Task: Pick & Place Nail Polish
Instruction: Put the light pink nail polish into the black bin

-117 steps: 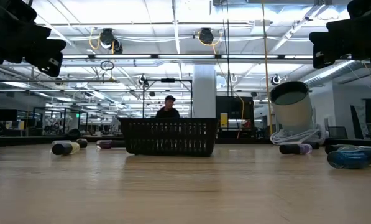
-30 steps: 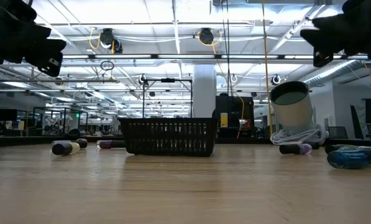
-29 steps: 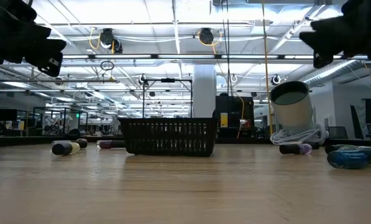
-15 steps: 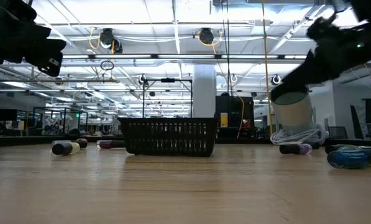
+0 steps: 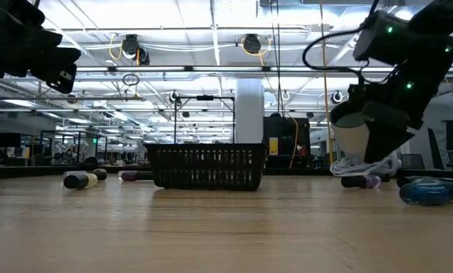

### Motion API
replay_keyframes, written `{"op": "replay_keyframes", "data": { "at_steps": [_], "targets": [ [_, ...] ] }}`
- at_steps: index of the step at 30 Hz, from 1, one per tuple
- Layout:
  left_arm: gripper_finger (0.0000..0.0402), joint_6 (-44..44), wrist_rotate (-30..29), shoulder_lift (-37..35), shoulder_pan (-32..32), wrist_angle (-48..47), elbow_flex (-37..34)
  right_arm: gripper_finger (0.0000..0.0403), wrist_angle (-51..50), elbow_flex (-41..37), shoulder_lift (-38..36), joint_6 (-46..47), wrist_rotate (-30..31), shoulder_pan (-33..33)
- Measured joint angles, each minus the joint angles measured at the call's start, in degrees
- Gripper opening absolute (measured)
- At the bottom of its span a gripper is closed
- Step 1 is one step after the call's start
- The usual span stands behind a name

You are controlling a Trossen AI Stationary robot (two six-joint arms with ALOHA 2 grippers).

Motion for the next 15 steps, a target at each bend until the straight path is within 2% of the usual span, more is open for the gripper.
{"op": "replay_keyframes", "data": {
  "at_steps": [8,15],
  "targets": [
    [0.0145,0.0,0.0,0.0,0.0,0.0,0.0,0.0209,0.0,-2.2,0.2,-2.3,-0.7,-5.4],
    [0.0145,0.0,0.0,0.0,0.0,0.0,0.0,0.0203,8.3,-6.6,0.2,-6.6,-8.4,-10.6]
  ]
}}
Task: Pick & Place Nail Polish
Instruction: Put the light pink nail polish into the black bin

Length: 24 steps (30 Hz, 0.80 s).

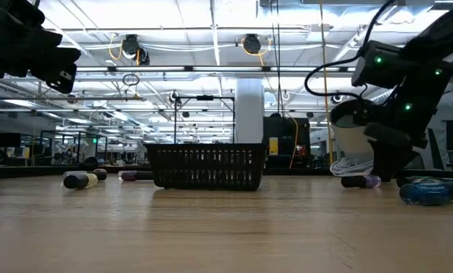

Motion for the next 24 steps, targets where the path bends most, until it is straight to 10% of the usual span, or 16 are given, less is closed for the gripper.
{"op": "replay_keyframes", "data": {
  "at_steps": [24],
  "targets": [
    [0.0145,0.0,0.0,0.0,0.0,0.0,0.0,0.0137,3.8,-3.1,0.0,-8.0,-5.1,-1.6]
  ]
}}
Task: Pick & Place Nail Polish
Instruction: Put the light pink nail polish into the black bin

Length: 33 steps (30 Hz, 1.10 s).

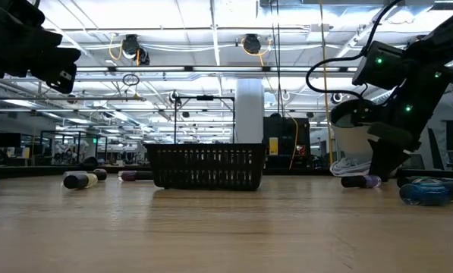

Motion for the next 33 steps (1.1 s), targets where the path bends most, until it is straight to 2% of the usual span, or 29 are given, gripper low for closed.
{"op": "replay_keyframes", "data": {
  "at_steps": [9,17,20,33],
  "targets": [
    [0.0145,0.0,0.0,0.0,0.0,0.0,0.0,0.0110,-0.1,0.0,0.0,-0.4,0.0,0.0],
    [0.0145,0.0,0.0,0.0,0.0,0.0,0.0,0.0056,0.0,0.0,0.0,-0.3,1.2,0.1],
    [0.0145,0.0,0.0,0.0,0.0,0.0,0.0,0.0052,0.8,-0.1,0.0,-0.6,1.2,0.1],
    [0.0145,0.0,0.0,0.0,0.0,0.0,0.0,0.0052,20.3,-0.3,-0.1,-7.9,-0.1,0.1]
  ]
}}
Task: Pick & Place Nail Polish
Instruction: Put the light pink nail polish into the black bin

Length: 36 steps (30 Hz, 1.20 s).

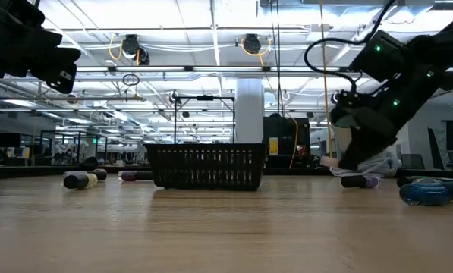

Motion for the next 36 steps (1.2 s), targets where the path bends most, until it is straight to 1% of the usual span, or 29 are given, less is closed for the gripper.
{"op": "replay_keyframes", "data": {
  "at_steps": [6,7,15,20,22,28,36],
  "targets": [
    [0.0145,0.0,0.0,0.0,0.0,0.0,0.0,0.0052,11.0,0.0,0.0,-2.1,-0.7,1.0],
    [0.0145,0.0,0.0,0.0,0.0,0.0,0.0,0.0052,12.6,0.0,0.0,-2.6,-1.7,1.2],
    [0.0145,0.0,0.0,0.0,0.0,0.0,0.0,0.0052,23.9,0.2,-0.1,-8.9,-11.5,4.1],
    [0.0145,0.0,0.0,0.0,0.0,0.0,0.0,0.0052,28.1,0.2,-0.1,-11.3,-18.7,5.8],
    [0.0145,0.0,0.0,0.0,0.0,0.0,0.0,0.0052,29.4,0.2,-0.1,-11.6,-20.4,6.5],
    [0.0145,0.0,0.0,0.0,0.0,0.0,0.0,0.0052,31.7,0.2,0.6,-11.6,-21.1,9.0],
    [0.0145,0.0,0.0,0.0,0.0,0.0,0.0,0.0052,42.3,0.3,6.6,-12.0,-20.8,11.9]
  ]
}}
